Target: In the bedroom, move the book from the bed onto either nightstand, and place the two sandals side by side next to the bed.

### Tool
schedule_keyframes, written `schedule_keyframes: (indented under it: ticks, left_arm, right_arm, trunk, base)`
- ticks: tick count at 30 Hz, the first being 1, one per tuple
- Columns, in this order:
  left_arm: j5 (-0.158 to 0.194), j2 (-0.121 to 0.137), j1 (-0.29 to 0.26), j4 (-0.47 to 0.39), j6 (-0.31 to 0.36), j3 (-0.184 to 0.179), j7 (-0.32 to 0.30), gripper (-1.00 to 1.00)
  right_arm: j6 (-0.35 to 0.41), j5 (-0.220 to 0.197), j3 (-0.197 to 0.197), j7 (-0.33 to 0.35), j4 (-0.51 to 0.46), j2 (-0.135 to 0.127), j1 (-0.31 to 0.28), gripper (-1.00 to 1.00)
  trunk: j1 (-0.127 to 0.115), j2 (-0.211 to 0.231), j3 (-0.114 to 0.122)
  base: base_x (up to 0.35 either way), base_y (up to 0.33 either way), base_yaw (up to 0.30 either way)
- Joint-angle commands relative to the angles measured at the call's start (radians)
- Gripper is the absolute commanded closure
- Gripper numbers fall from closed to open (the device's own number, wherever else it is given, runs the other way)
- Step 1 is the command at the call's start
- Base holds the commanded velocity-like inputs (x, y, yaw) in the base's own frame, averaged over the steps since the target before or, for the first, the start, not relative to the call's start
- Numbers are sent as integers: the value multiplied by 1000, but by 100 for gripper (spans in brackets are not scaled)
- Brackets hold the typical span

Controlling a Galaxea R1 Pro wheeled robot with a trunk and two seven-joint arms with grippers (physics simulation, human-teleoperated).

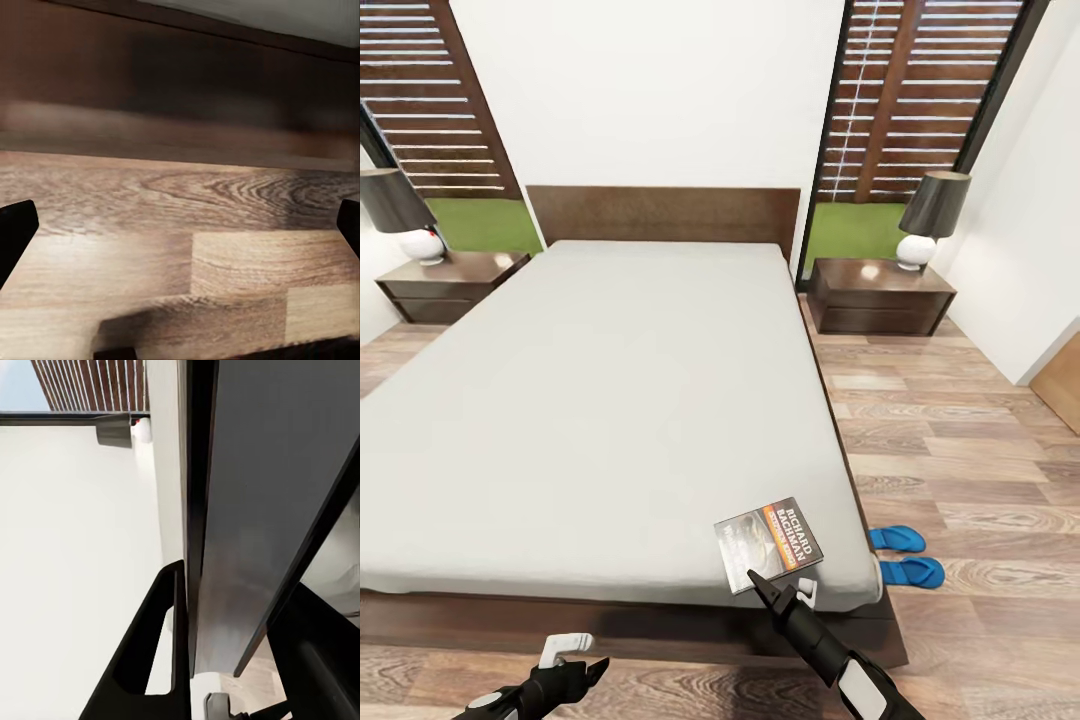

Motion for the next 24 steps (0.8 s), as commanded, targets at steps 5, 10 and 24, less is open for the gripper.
schedule_keyframes:
  ticks: [5,10,24]
  left_arm:
    - [7,0,-1,1,-1,1,-5,-100]
    - [7,0,-1,1,-1,1,-5,-100]
    - [7,0,-1,1,1,1,-9,-100]
  right_arm:
    - [11,-7,-1,3,0,0,0,100]
    - [11,-7,-1,3,0,0,0,100]
    - [12,-2,5,3,-4,1,0,100]
  trunk:
    - [-19,35,15]
    - [-39,70,31]
    - [-92,168,75]
  base:
    - [0,0,0]
    - [0,0,0]
    - [0,0,0]
